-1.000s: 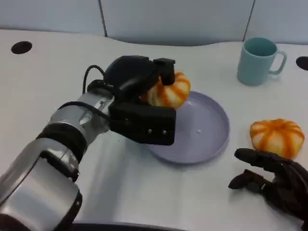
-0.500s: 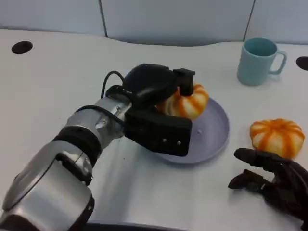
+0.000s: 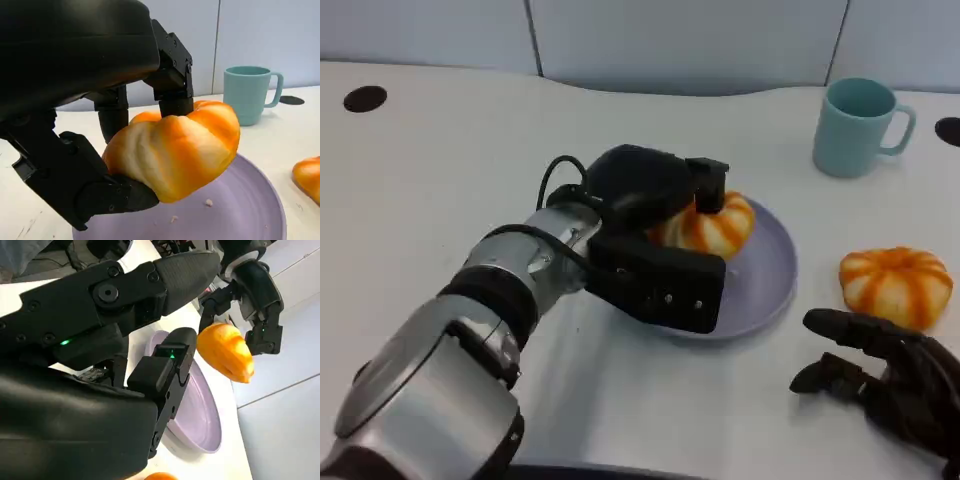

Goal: Grasp the bread from the table and place it into the plate.

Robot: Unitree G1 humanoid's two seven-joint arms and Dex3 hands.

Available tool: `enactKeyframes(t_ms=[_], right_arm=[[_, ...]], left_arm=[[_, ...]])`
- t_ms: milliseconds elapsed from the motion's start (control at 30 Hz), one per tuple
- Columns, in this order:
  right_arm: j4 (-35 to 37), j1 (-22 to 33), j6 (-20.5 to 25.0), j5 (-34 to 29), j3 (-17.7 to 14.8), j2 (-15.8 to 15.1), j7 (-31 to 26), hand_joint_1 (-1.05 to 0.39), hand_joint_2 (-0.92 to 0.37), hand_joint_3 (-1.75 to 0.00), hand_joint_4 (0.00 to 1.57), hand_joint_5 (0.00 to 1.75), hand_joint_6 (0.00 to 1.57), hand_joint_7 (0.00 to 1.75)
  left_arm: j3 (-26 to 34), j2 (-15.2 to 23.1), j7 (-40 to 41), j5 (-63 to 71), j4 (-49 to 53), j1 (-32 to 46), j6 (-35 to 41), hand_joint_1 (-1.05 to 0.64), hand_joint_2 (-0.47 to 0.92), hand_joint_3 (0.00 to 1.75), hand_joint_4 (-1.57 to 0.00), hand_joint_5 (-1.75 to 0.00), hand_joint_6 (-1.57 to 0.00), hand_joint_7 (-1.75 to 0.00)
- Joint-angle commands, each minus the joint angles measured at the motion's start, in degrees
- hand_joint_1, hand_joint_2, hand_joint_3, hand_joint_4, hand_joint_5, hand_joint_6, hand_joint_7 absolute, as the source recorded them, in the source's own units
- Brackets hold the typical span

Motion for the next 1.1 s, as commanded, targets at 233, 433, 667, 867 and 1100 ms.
enactKeyframes(t_ms=[233, 433, 667, 867, 1100], right_arm=[[0.3, 1.3, 0.5, -0.3, 0.3, 0.0, -0.3, -0.39, -0.92, -0.12, 0.53, 1.09, 0.95, 0.01], [0.3, 1.3, 0.1, -0.4, 0.4, 0.1, -0.3, -0.39, -0.92, -0.14, 0.53, 1.1, 0.95, 0.01], [-0.2, 1.5, 0.9, -0.1, 0.3, 0.2, -0.6, -0.4, -0.92, -0.12, 0.52, 1.1, 0.95, 0.01], [-0.9, 1.7, 1.5, -0.2, 0.3, 0.2, -1.0, -0.38, -0.92, -0.12, 0.54, 1.1, 0.96, 0.02], [-0.5, 1.5, 1.8, 0.1, 0.1, 0.1, -0.5, -0.38, -0.92, -0.13, 0.52, 1.1, 0.95, 0.01]], left_arm=[[0.9, 0.2, -6.0, -0.8, -0.1, -2.0, 1.7, -0.28, 0.91, 0.25, -0.58, -1.28, -0.82, -0.39], [0.5, 0.3, -7.9, -0.4, 0.2, -2.1, 3.0, -0.34, 0.92, 0.21, -0.46, -1.14, -0.63, -0.22], [-1.6, 0.1, -9.9, 1.6, 0.5, -2.7, 5.9, -0.45, 0.92, 0.17, -0.25, -0.64, -0.45, -0.05], [-1.5, -0.1, -13.9, 1.2, 0.6, -3.3, 7.6, -0.68, 0.92, 0.16, -0.14, -0.45, -0.34, 0.0], [-0.3, 0.1, -17.0, 0.1, 0.4, -3.2, 8.0, -0.88, 0.92, 0.21, -0.06, -0.41, -0.27, 0.0]])
